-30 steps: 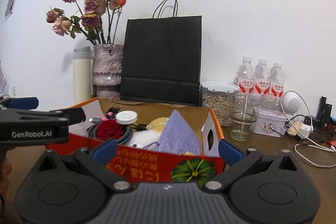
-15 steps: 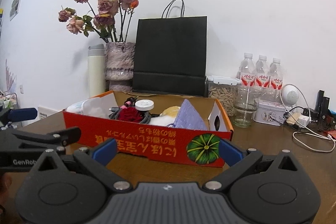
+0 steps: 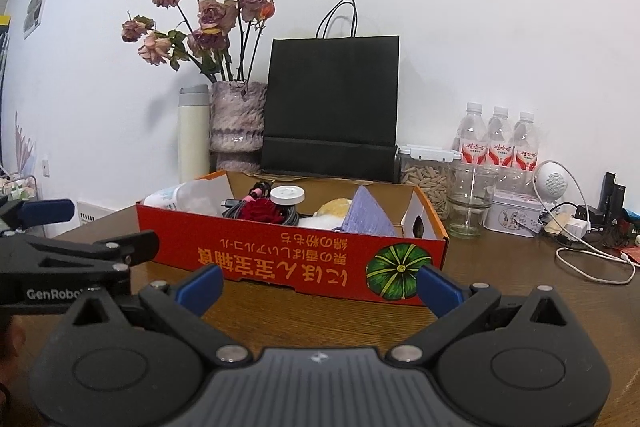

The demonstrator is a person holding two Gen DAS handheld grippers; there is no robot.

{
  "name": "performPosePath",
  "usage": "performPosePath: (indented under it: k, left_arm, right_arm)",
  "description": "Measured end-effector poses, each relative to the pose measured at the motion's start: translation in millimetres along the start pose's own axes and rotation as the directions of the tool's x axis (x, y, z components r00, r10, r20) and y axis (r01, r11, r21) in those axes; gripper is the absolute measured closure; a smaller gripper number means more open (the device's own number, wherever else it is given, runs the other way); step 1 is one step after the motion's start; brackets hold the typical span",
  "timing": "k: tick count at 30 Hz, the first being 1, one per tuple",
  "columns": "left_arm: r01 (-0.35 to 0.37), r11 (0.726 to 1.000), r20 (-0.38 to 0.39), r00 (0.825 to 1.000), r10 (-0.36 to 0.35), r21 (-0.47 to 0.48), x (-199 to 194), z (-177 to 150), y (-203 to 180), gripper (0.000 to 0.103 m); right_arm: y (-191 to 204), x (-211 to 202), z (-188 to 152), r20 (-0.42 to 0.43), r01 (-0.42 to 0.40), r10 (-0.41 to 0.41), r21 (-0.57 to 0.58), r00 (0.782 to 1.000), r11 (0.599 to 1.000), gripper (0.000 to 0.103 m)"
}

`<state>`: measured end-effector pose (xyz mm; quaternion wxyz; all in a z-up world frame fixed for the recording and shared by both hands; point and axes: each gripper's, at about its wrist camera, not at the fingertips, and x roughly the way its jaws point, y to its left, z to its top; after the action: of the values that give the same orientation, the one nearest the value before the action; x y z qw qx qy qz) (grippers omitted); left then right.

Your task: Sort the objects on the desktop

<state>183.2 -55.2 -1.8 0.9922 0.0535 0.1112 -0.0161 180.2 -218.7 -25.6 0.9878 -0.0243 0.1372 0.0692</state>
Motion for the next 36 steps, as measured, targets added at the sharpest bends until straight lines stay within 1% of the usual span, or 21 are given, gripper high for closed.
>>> performPosePath:
  k: [36]
  left_arm:
    - [0.004,1.0,-0.012,1.0,-0.004,-0.008,2.6,-2.2,-0.1,0.0]
  right_arm:
    - [0.0,1.7,-0.2,-0.006,0.0,0.0,0.003,1.0,1.0,0.0]
